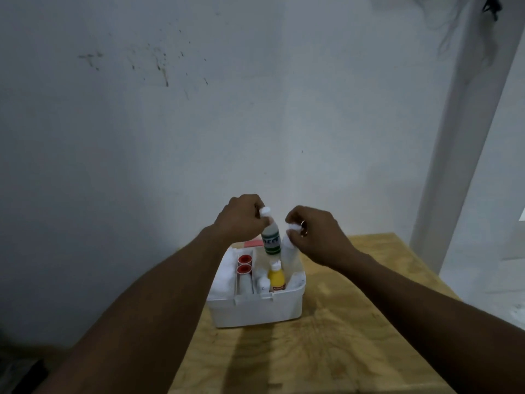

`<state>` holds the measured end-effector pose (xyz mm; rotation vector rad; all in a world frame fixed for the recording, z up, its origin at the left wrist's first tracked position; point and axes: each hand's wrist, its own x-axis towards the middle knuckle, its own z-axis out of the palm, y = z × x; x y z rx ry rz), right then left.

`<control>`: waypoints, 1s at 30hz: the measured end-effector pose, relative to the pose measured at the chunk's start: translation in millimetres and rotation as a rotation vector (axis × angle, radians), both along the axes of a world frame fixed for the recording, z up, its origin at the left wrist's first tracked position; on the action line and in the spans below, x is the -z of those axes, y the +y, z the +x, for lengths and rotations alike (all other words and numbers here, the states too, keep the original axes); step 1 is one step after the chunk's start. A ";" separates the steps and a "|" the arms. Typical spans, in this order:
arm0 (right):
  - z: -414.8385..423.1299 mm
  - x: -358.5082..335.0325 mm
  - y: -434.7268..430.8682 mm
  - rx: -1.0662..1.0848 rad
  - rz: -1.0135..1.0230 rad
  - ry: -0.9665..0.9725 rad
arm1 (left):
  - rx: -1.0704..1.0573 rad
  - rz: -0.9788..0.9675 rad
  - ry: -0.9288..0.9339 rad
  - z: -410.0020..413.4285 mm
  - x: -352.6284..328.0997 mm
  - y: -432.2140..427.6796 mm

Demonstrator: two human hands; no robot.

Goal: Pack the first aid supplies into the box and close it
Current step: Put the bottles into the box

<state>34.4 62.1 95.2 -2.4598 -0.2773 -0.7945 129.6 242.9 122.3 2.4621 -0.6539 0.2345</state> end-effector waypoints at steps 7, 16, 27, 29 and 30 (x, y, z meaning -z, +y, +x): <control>-6.5 22.7 8.0 -0.028 -0.114 0.181 | 0.058 0.124 0.091 -5.6 12.9 -0.4; -4.2 34.2 11.7 -0.024 -0.147 0.340 | 0.067 0.224 0.204 -9.5 32.9 3.5; -0.5 35.2 11.0 -0.016 -0.089 0.375 | 0.093 0.300 0.265 -7.9 37.8 -5.4; -0.6 35.1 9.4 -0.015 -0.046 0.364 | 0.100 0.289 0.277 -7.3 34.2 -4.3; -0.5 34.8 8.4 -0.008 -0.016 0.357 | 0.099 0.283 0.279 -7.2 32.9 -3.6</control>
